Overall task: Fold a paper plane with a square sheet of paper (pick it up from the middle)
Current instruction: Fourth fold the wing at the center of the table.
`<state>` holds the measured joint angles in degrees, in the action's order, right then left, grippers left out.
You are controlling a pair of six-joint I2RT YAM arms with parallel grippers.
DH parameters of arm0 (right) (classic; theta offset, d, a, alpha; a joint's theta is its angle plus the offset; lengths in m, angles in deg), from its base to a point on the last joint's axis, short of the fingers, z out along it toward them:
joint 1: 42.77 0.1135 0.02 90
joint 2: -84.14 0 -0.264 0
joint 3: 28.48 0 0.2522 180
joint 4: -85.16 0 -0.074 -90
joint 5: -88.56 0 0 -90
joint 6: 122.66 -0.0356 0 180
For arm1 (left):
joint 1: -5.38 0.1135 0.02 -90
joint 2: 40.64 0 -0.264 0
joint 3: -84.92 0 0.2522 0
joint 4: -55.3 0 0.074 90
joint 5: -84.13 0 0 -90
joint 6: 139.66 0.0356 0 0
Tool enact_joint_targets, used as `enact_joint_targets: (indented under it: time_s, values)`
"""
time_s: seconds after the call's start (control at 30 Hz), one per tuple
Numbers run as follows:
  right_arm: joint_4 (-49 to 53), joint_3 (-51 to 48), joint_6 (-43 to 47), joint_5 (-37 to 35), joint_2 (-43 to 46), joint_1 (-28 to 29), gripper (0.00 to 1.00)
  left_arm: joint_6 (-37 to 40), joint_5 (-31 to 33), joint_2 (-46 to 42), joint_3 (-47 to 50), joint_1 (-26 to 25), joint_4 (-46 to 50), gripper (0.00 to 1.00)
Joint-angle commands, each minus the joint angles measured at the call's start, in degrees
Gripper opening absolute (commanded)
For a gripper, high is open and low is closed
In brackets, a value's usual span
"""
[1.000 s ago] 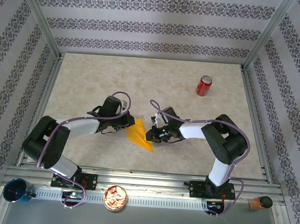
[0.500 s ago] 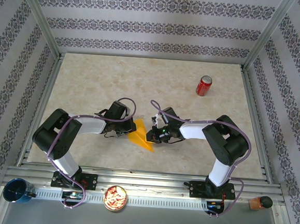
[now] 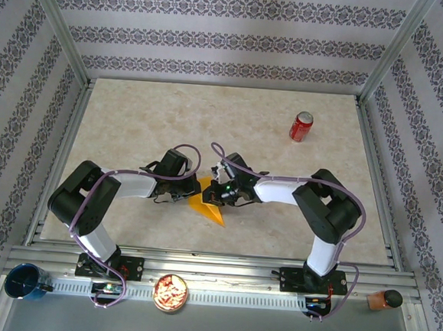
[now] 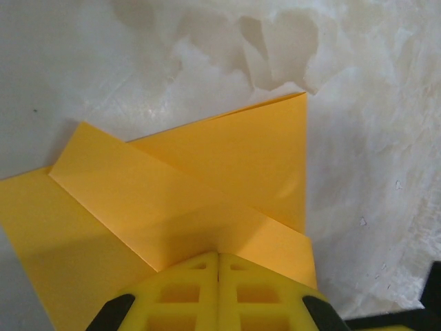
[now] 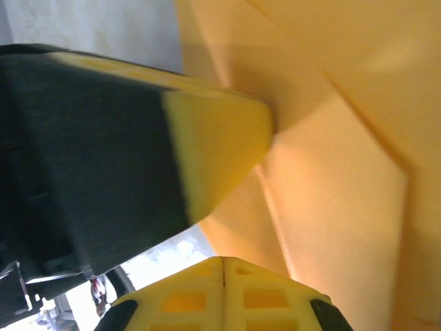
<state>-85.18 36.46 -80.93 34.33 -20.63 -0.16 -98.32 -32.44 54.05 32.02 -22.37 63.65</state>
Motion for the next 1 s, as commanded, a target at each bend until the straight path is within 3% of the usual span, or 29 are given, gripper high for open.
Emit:
enact_joint_targets:
  time_s: [0.0,0.23,0.97]
  values:
    - [0.28,1.38,-0.98,-1.05,-2.43,0.48,0.03,0.58,1.7,0.22,1.06,-0.15,2.06,0.03]
    - [0.51,-5.3,-0.77,-2.36,-1.75,0.25,0.05,0.02,2.04,0.14,2.34,-0.08,0.95,0.03]
    - [1.9,-26.19,0.91,-1.03,17.11,0.11,0.1,-1.44,2.21,0.41,4.59,0.9,-1.19,0.01]
